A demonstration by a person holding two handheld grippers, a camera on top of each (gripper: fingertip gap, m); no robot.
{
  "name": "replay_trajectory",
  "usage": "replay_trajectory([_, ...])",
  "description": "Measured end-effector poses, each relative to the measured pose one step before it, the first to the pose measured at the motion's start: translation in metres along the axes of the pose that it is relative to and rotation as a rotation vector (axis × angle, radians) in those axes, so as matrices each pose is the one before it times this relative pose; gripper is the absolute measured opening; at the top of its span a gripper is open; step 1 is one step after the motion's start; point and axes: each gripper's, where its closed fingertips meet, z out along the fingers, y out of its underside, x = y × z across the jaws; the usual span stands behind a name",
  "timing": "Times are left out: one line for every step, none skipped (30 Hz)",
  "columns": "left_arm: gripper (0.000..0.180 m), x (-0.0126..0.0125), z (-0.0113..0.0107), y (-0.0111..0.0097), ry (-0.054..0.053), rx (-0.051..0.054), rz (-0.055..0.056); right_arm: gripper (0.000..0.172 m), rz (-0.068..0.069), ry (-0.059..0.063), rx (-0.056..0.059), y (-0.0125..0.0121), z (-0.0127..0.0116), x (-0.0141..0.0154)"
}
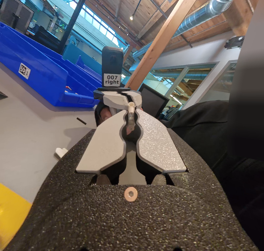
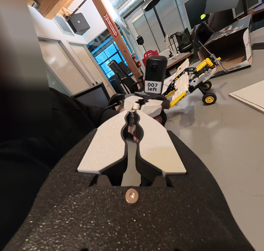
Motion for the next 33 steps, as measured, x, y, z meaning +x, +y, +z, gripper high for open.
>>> replay_trajectory([0.008,0.00136,0.00008,-0.00019,0.0122,0.0018,-0.0082,0.005,-0.0013,-0.0055,-0.0005,-0.00005,0.00020,-0.00097])
replay_trajectory([0.008,0.00063,0.00013,-0.00022,0.0057,0.0006,-0.0090,0.005,-0.0032,-0.0033,-0.0010,-0.00016,0.00009,-0.00085])
replay_trajectory([0.008,0.00024,0.00019,-0.00002,0.0028,-0.0006,-0.0068,0.005,-0.0037,0.0015,-0.0021,-0.00023,0.00009,-0.00022])
replay_trajectory([0.008,0.00044,0.00023,-0.00010,0.0031,0.0002,-0.0033,0.005,-0.0052,0.0021,-0.0026,-0.00010,0.00009,-0.00015])
replay_trajectory([0.008,0.00027,0.00009,-0.00025,0.0002,0.0016,0.0008,0.005,-0.0044,0.0024,-0.0016,-0.00018,0.00006,-0.00008])
replay_trajectory([0.008,0.00012,0.00011,-0.00030,-0.0012,0.0013,0.0010,0.006,-0.0034,0.0028,0.0006,-0.00029,0.00005,-0.00003])
replay_trajectory([0.008,0.00026,0.00021,-0.00010,-0.0009,-0.0012,0.0024,0.006,-0.0023,0.0027,0.0005,-0.00018,-0.00001,0.00010])
replay_trajectory([0.008,0.00018,0.00008,0.00001,-0.0030,-0.0016,0.0064,0.006,-0.0014,0.0011,-0.0002,-0.00004,-0.00015,-0.00008])
replay_trajectory([0.008,0.00015,0.00026,0.00009,-0.0053,-0.0020,0.0096,0.006,-0.0020,0.0009,0.0002,-0.00005,-0.00004,-0.00011])
replay_trajectory([0.008,0.00012,0.00041,0.00025,-0.0070,-0.0032,0.0107,0.006,-0.0032,0.0011,-0.0009,-0.00002,-0.00020,-0.00025])
replay_trajectory([0.008,0.00000,0.00043,0.00048,-0.0081,-0.0048,0.0124,0.006,-0.0036,0.0036,-0.0016,-0.00001,-0.00025,0.00005])
replay_trajectory([0.008,0.00004,0.00050,0.00044,-0.0086,-0.0056,0.0157,0.006,-0.0047,0.0022,-0.0024,0.00031,-0.00040,-0.00026])
replay_trajectory([0.008,0.00030,0.00056,0.00073,-0.0077,-0.0075,0.0166,0.006,-0.0042,0.0011,-0.0012,0.00021,-0.00040,-0.00035])
replay_trajectory([0.007,0.00012,0.00044,0.00059,-0.0084,-0.0063,0.0149,0.006,-0.0022,-0.0004,-0.0010,0.00029,-0.00044,-0.00048])
replay_trajectory([0.007,0.00031,0.00060,0.00053,-0.0057,-0.0051,0.0117,0.006,-0.0004,-0.0019,0.0008,0.00038,-0.00044,-0.00057])
replay_trajectory([0.008,0.00039,0.00043,0.00050,-0.0022,-0.0043,0.0068,0.006,0.0009,-0.0041,0.0017,0.00020,-0.00044,-0.00066])
replay_trajectory([0.008,0.00026,0.00041,0.00060,-0.0014,-0.0036,0.0038,0.006,0.0013,-0.0040,0.0013,0.00023,-0.00042,-0.00061])
replay_trajectory([0.008,-0.00010,0.00024,0.00043,-0.0028,-0.0029,0.0033,0.006,0.0004,-0.0013,0.0004,0.00041,-0.00045,-0.00031])
replay_trajectory([0.008,-0.00016,0.00017,0.00043,-0.0024,-0.0026,0.0033,0.006,-0.0006,0.0013,-0.0002,0.00030,-0.00033,0.00004])
replay_trajectory([0.008,-0.00023,0.00014,0.00044,-0.0030,-0.0034,0.0038,0.006,-0.0008,0.0019,-0.0007,0.00032,-0.00028,0.00004])
replay_trajectory([0.008,-0.00013,0.00020,0.00061,-0.0035,-0.0047,0.0062,0.006,-0.0016,0.0020,-0.0027,0.00040,-0.00026,0.00005])
replay_trajectory([0.008,0.00013,0.00042,0.00077,-0.0032,-0.0059,0.0078,0.006,-0.0033,0.0018,-0.0055,0.00057,-0.00040,-0.00011])
replay_trajectory([0.008,-0.00018,0.00041,0.00054,-0.0054,-0.0052,0.0082,0.006,-0.0054,0.0033,-0.0072,0.00057,-0.00029,-0.00016])
replay_trajectory([0.008,0.00007,0.00044,0.00057,-0.0050,-0.0045,0.0089,0.006,-0.0068,0.0061,-0.0080,0.00046,-0.00043,0.00000])
replay_trajectory([0.008,-0.00006,0.00041,0.00047,-0.0053,-0.0036,0.0087,0.006,-0.0080,0.0075,-0.0068,0.00032,-0.00052,0.00001])
replay_trajectory([0.008,-0.00017,0.00040,0.00053,-0.0059,-0.0050,0.0090,0.006,-0.0072,0.0074,-0.0065,0.00037,-0.00055,0.00015])
replay_trajectory([0.008,-0.00055,0.00031,0.00073,-0.0075,-0.0057,0.0084,0.006,-0.0060,0.0066,-0.0066,0.00055,-0.00031,0.00012])
replay_trajectory([0.007,-0.00083,0.00001,0.00035,-0.0097,-0.0042,0.0091,0.005,-0.0070,0.0093,-0.0039,0.00048,-0.00042,0.00062])
replay_trajectory([0.008,-0.00086,0.00023,0.00088,-0.0091,-0.0079,0.0097,0.005,-0.0067,0.0084,-0.0031,0.00048,-0.00041,0.00069])
replay_trajectory([0.007,-0.00040,0.00013,0.00069,-0.0063,-0.0075,0.0090,0.005,-0.0031,0.0042,-0.0042,0.00080,-0.00034,0.00024])
replay_trajectory([0.008,-0.00062,0.00020,0.00062,-0.0076,-0.0061,0.0068,0.005,0.0001,0.0035,-0.0029,0.00050,-0.00027,0.00042])
replay_trajectory([0.008,-0.00109,0.00016,0.00027,-0.0098,-0.0037,0.0059,0.005,-0.0010,0.0067,-0.0018,0.00040,-0.00038,0.00081])
replay_trajectory([0.008,-0.00046,0.00017,0.00039,-0.0055,-0.0033,0.0039,0.005,-0.0036,0.0074,-0.0015,0.00030,-0.00042,0.00096])
